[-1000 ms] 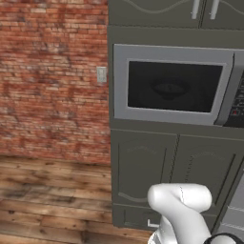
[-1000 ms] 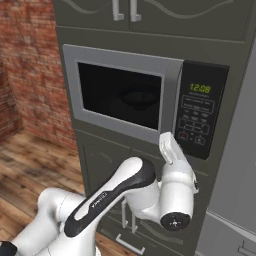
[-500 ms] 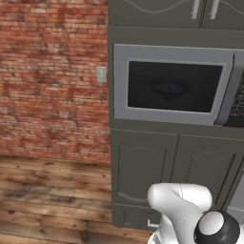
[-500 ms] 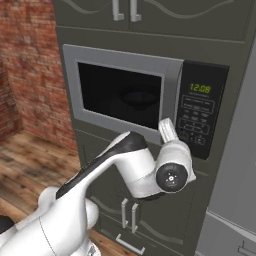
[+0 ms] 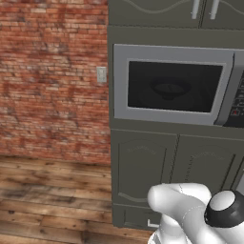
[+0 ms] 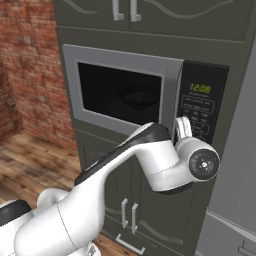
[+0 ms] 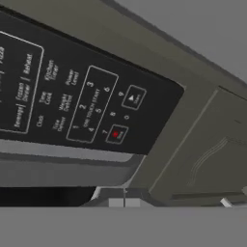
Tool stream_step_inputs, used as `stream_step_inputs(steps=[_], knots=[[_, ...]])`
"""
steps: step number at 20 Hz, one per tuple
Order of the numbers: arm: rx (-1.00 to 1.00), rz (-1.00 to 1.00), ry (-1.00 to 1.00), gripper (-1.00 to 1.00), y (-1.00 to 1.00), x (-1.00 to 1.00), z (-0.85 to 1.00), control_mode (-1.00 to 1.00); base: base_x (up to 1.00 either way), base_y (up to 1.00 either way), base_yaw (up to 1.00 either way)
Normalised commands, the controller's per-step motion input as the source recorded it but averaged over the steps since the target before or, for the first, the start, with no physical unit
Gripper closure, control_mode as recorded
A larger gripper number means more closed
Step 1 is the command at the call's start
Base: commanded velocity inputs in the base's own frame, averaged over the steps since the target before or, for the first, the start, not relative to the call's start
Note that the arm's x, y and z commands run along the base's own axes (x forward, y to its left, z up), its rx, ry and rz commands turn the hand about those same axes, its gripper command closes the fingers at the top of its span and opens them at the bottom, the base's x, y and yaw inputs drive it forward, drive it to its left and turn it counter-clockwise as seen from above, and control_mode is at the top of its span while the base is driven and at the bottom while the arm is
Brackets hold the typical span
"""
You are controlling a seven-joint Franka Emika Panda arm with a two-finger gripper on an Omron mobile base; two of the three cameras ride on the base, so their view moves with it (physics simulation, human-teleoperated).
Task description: Place the bowl containing the mushroom and shrimp in the microwave. Close the microwave door and press the start button to microwave the meal.
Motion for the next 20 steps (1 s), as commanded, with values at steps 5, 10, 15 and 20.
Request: stream_step_inputs(steps=[5,10,15,20], knots=[[0.16,0.00,-0.05,1.00,-0.05,0.09,-0.09,-1.00,0.00,0.00,0.00],[0.03,0.00,-0.01,1.00,0.00,0.21,-0.13,-1.00,0.00,0.00,0.00],[0.00,0.00,0.00,1.00,0.00,0.26,-0.29,-1.00,0.00,0.00,0.00],[0.00,-0.01,0.00,1.00,0.00,0.28,-0.17,-1.00,0.00,0.00,0.00]])
